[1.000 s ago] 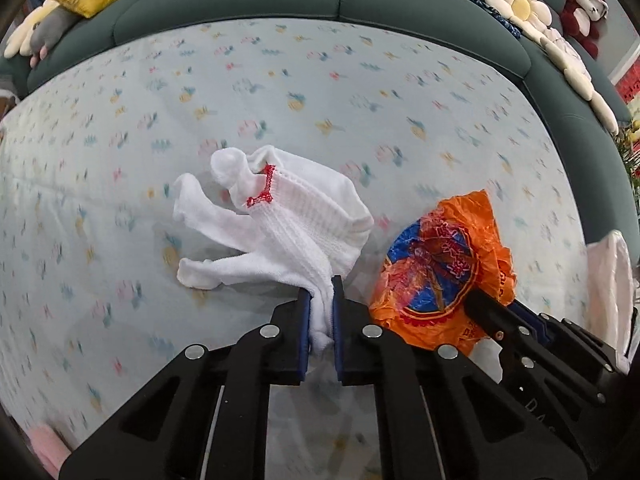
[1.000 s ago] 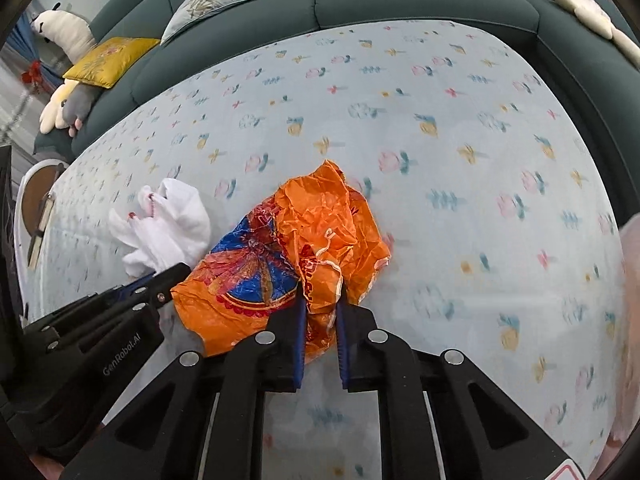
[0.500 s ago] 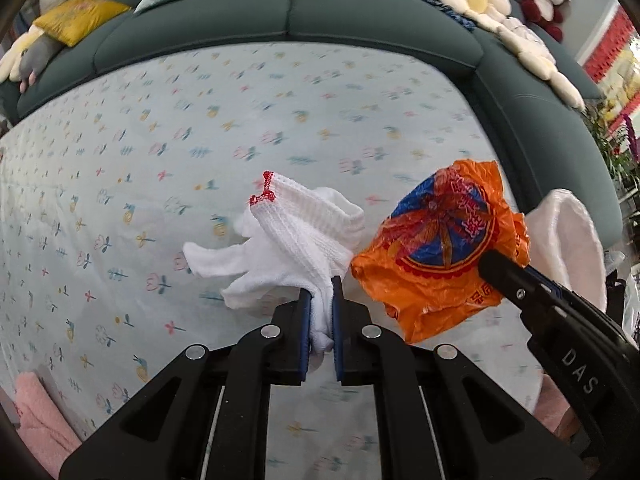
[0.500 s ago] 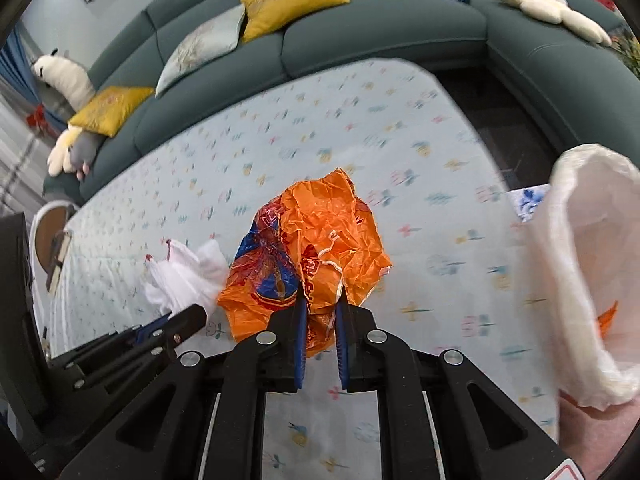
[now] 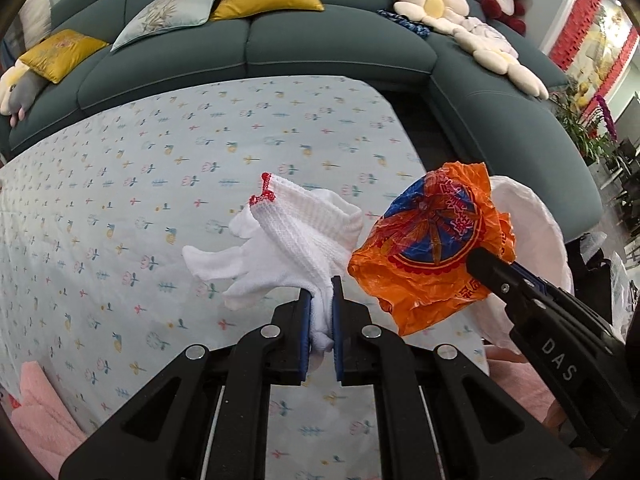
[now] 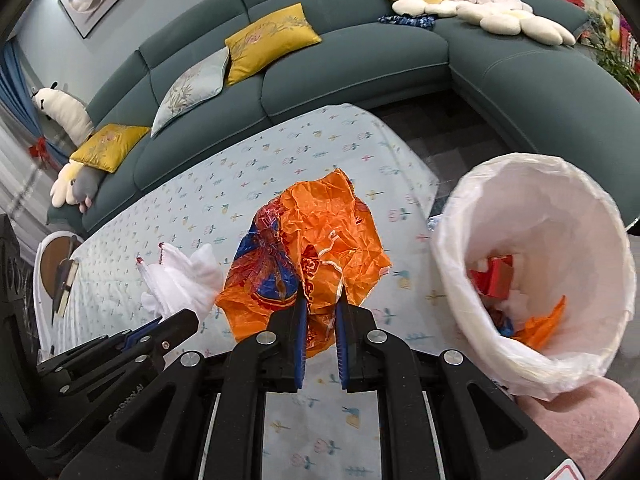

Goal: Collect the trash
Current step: 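Carry the glove and plastic bag into the white trash bag and open both tools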

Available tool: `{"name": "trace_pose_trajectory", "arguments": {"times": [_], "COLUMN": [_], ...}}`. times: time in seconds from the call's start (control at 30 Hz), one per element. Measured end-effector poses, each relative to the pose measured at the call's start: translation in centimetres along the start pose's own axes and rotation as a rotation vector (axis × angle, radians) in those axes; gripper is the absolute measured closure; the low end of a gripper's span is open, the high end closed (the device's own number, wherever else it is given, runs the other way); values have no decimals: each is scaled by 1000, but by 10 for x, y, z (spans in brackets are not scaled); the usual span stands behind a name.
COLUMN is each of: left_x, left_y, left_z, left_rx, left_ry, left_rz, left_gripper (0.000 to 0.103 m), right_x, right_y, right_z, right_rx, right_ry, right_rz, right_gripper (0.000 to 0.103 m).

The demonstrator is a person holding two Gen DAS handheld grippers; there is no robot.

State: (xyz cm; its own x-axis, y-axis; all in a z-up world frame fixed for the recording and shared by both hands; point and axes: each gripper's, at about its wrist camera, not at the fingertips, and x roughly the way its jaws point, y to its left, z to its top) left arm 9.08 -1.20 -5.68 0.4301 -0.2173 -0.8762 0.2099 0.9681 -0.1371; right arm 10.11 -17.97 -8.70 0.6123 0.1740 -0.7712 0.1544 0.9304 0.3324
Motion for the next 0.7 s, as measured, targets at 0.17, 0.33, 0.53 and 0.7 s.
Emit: {"name": "trace_pose_trajectory", "arguments": {"times": [0.17, 0.33, 0.53, 0.7], "left_x": [-12, -21, -31, -36], "left_y": [-17, -29, -44, -55], "left_z": [-8, -13, -13, -12], "left_rx": [17, 40, 63, 85], "left_ry": [-11, -21, -32, -42], "left_rz": [-10, -21, -34, -44], "left_gripper": [95, 95, 95, 95], "right_x": [-18, -32, -45, -55], "right_y": [-9, -15, -20, -29], "right_z": [-6, -12, -15, -13], "right_rx": [-8, -15, -25, -8], "right_ry": [-25, -48, -72, -95], "right_rz": [-9, -18, -31, -29], "right_gripper": [92, 92, 92, 91]}}
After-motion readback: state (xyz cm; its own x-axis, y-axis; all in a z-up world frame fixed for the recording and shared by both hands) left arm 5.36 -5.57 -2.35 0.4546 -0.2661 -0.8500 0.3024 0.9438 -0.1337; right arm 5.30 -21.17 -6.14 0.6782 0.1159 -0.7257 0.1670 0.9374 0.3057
